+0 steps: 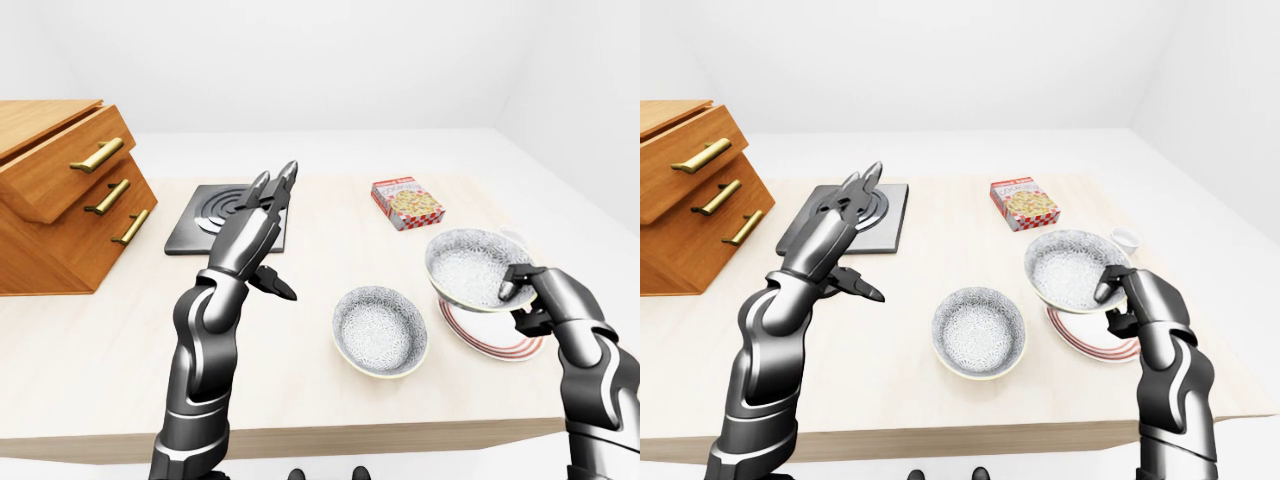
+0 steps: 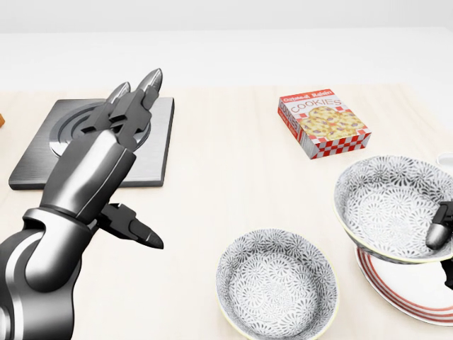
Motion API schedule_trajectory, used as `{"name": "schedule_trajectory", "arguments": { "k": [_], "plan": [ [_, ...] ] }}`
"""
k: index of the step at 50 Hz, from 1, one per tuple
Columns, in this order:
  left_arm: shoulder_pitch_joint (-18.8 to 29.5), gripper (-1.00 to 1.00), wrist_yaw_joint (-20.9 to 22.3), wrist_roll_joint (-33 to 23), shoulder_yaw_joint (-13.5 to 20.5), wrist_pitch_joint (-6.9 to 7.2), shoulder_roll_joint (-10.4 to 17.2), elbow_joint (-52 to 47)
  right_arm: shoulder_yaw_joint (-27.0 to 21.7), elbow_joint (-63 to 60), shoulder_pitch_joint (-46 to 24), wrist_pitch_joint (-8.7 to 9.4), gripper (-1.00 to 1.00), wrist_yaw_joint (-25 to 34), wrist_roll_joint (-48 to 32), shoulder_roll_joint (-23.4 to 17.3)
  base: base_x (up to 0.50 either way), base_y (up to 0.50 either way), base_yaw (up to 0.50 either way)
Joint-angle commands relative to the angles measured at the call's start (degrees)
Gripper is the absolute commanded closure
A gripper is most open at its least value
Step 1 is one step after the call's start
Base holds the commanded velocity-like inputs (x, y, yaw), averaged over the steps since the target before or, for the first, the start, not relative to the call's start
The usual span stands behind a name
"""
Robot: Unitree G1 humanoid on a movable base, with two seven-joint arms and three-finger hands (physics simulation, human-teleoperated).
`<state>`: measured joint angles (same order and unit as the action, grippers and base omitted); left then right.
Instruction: Pick the akita bowl from table center and place it on the plate.
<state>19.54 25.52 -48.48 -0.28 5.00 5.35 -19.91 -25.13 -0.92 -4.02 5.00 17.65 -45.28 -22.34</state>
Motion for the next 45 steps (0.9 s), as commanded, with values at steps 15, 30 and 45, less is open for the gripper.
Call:
{"name": "schedule_trajectory", "arguments": {
  "k": [15, 30, 45],
  "plan": [
    [-0.2, -1.0, -0.1, 0.0, -0.1, 0.0, -0.1, 0.4, -3.6, 7.8, 2.9, 0.0, 1.0, -8.1, 4.5, -1.7, 0.0, 0.0, 0.0],
    [-0.3, -1.0, -0.4, 0.2, -0.2, 0.0, -0.1, 1.1, -3.4, 14.2, 3.4, 0.0, 1.0, -11.9, 5.2, -3.1, 0.0, 0.0, 0.0],
    [-0.5, -1.0, -0.6, 0.2, -0.2, 0.0, -0.1, 1.3, -3.2, 12.2, 3.0, 0.0, -1.0, -10.9, 4.5, -3.4, 0.0, 0.0, 0.0]
  ]
}}
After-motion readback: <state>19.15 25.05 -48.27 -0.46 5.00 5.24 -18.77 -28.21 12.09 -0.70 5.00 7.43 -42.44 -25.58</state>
